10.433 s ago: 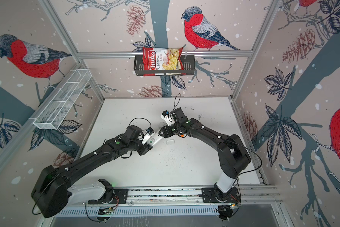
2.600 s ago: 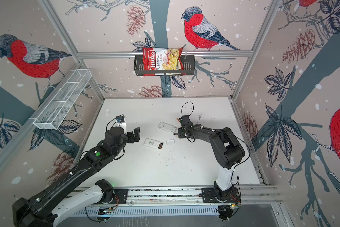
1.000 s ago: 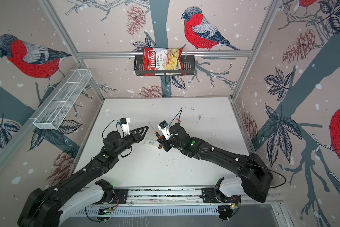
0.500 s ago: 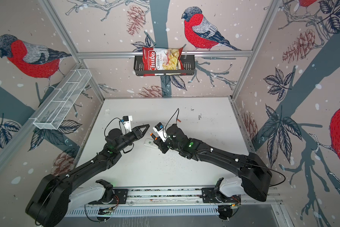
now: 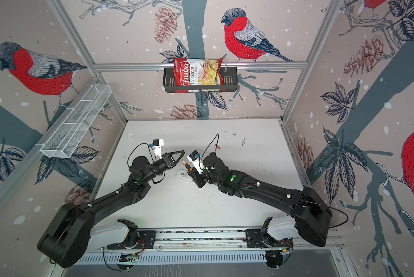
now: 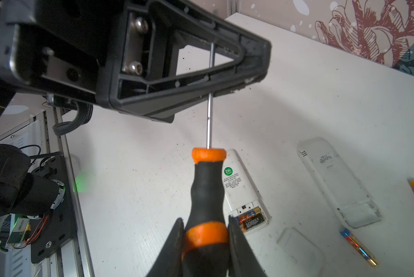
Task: Unload the batteries from the remote control
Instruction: 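Raise the screwdriver with the right gripper while the left gripper lifts away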
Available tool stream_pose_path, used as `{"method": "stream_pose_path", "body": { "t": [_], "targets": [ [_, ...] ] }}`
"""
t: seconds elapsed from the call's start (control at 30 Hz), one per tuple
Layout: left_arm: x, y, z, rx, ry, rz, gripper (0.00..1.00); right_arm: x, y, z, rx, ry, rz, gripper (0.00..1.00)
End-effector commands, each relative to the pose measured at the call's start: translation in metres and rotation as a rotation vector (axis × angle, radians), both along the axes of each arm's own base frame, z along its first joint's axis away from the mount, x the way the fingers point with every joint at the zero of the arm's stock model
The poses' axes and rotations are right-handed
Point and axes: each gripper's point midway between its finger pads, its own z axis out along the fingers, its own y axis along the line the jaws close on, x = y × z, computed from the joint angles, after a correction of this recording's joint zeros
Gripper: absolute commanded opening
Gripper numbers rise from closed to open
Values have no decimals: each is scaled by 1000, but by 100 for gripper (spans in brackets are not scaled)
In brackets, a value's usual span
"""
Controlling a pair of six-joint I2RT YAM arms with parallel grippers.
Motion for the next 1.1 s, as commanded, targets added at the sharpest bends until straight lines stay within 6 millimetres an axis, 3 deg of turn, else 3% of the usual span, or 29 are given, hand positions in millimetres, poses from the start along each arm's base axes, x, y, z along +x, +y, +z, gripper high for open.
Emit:
{"method": "stream_pose_path", "body": {
  "t": [0.0, 0.2, 0.43, 0.57, 0.83, 1.07],
  "targets": [
    [4, 4, 9, -12, -45, 27, 0, 10, 0, 20, 86, -31, -46, 40],
    [11, 6, 10, -41, -8, 61, 0, 13, -16, 28, 192, 3, -20, 65],
    [18, 10, 16, -123, 12, 96, 0, 11, -58, 67, 528, 13, -25, 90],
    [18, 12, 28, -177, -20, 119, 0, 12, -62, 68, 613, 38, -33, 94],
    [21, 8, 41, -262, -40, 119, 0, 15, -46, 73, 705, 77, 31, 97],
    [24, 0, 50, -330, -51, 91, 0, 30, -27, 64, 698, 108, 54, 97]
  ]
}}
